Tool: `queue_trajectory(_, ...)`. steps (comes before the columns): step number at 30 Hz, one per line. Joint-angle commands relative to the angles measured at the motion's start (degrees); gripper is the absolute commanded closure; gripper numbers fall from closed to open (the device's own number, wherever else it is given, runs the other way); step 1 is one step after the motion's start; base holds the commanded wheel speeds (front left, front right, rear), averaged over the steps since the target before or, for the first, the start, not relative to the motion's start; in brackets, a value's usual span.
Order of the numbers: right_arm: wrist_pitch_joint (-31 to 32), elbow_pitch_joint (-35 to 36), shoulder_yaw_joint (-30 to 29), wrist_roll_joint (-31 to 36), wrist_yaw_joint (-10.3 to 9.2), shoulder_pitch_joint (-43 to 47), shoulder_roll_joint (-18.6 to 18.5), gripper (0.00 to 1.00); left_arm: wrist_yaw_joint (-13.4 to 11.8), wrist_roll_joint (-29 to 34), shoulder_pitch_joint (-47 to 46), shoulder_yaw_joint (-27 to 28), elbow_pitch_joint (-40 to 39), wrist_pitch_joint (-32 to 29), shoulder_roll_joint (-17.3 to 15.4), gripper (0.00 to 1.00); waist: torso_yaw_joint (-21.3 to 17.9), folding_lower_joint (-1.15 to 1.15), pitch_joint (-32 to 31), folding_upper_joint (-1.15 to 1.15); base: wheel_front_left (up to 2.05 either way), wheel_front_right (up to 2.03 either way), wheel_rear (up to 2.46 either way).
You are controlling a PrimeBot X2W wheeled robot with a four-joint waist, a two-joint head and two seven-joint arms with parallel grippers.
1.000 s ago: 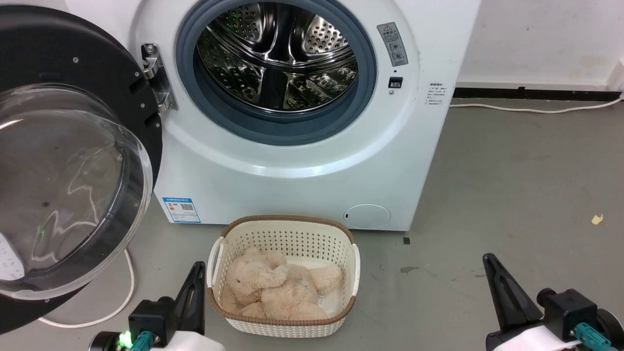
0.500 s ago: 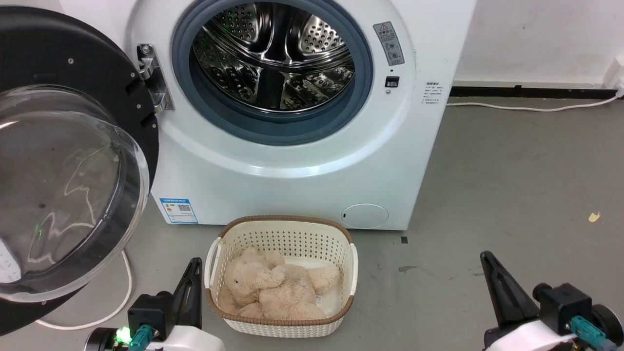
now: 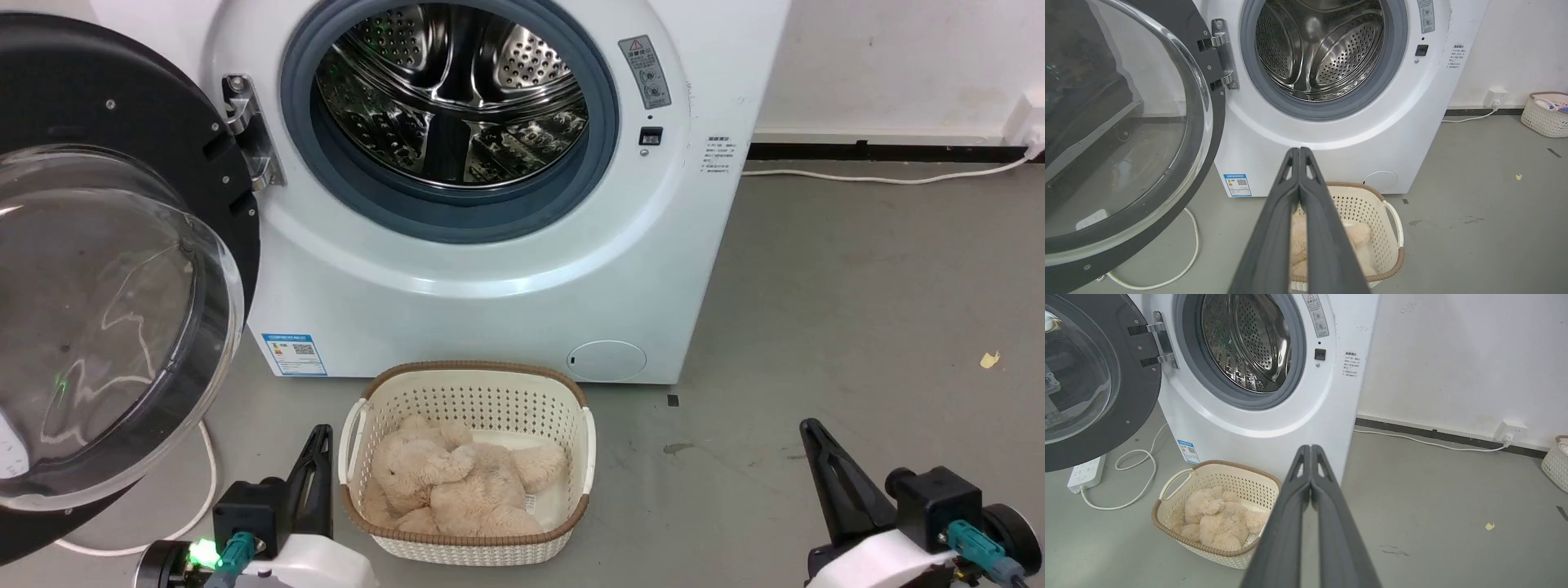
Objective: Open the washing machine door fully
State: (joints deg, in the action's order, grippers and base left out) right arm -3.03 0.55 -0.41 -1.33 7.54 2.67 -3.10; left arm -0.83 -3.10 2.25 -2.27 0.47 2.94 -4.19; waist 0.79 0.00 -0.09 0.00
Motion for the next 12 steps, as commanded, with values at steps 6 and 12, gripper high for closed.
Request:
queue_trajectory(6,1.0,-0.3,0.2,0.6,-0.05,-1.5,0.2,1.0,0.4,1.2,-1.3,0.9,-0.3,-1.0,0.6,1.0,-0.2,0.0,0.0,0.0,0.0,0.0,0.0)
queue_trajectory(12,1.6,-0.4,0.3,0.8,-0.05,-1.9,0.2,1.0,0.6,1.7,-1.6,1.3,-0.3,-1.6,0.8,1.0,-0.4,0.0,0.0,0.0,0.0,0.0,0.0)
